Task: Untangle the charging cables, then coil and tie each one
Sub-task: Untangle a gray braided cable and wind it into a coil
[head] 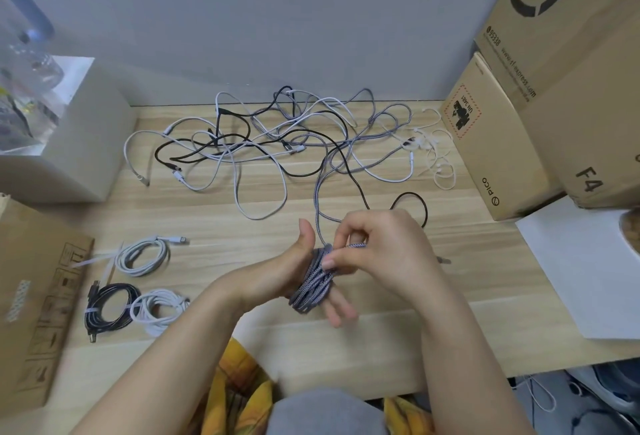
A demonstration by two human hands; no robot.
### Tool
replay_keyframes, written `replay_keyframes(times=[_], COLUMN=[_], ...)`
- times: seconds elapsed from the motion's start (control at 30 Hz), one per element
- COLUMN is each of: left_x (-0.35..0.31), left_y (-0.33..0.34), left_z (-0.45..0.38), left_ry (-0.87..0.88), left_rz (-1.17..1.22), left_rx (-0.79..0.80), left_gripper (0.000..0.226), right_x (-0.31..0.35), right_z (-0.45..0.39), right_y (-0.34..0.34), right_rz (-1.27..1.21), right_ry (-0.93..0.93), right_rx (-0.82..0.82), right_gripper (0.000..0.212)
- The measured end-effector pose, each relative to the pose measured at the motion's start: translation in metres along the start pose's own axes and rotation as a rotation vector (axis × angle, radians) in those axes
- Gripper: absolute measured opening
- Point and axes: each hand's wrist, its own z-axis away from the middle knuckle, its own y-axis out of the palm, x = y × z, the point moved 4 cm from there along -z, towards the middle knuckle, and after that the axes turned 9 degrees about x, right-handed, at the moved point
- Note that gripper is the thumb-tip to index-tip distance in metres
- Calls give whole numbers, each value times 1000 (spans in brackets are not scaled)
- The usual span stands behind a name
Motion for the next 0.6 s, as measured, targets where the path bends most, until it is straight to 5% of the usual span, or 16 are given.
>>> replay_keyframes(times=[0.13, 0.3, 0.5, 0.6], left_x=[-13, -37, -50, -58], left_y=[1, -4, -10, -11], left_z=[3, 8, 6, 3], left_ry=[291, 720, 895, 952], left_rz=[299, 746, 1016, 1017], left_rx=[227, 497, 479, 413], left_gripper=[122, 120, 91, 73], right_x=[-15, -29, -19, -2], right_z=[-4, -9, -12, -10], right_y=[-5, 4, 32, 43], right_rz=[-295, -365, -568, -850], right_ry=[-79, -117, -154, -122], right_rx=[-120, -148, 8, 64], right_gripper=[18, 22, 20, 45])
